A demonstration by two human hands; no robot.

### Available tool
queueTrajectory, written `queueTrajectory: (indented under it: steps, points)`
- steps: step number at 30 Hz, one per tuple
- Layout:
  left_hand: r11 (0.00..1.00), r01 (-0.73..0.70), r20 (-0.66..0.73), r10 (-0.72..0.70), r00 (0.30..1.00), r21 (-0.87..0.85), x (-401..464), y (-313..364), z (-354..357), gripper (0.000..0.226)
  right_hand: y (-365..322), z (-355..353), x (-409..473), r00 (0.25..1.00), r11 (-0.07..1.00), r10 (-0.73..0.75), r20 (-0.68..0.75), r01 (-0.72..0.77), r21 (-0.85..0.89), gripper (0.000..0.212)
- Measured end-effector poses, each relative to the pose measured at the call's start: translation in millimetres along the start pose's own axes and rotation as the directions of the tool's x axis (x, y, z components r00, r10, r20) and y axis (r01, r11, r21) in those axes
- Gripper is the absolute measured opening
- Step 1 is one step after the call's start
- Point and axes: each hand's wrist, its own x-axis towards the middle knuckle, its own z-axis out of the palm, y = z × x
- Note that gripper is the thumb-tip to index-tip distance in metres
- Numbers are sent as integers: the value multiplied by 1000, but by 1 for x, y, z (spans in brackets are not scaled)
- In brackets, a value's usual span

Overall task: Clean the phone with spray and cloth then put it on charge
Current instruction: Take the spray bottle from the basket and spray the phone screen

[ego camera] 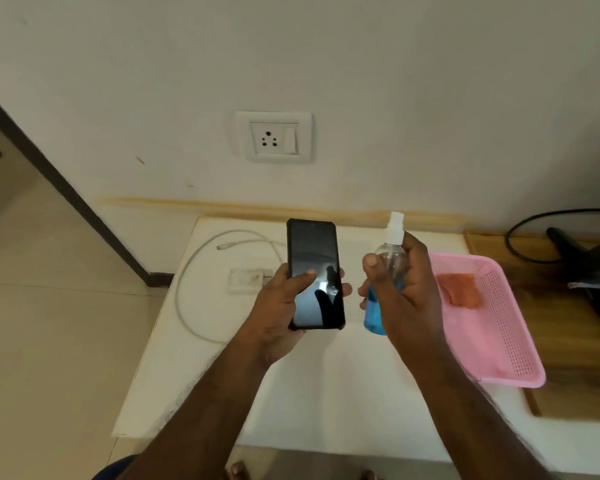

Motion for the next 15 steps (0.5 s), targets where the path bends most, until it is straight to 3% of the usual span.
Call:
queueTrajectory:
  steps: [5, 9, 15]
  points:
    - [975, 97, 50, -89, 995, -198, 3, 3, -2, 69, -10, 12, -4, 995, 996, -38, 90, 45, -77, 65]
    - [977, 119, 181, -87, 980, -175, 2, 5, -4, 70, -14, 15, -6, 985, 958, -110, 132, 140, -251, 66]
    - [983, 114, 195, -85, 977, -145, 4, 3, -10, 69, -18, 17, -5, 973, 930, -131, 189, 187, -318, 61]
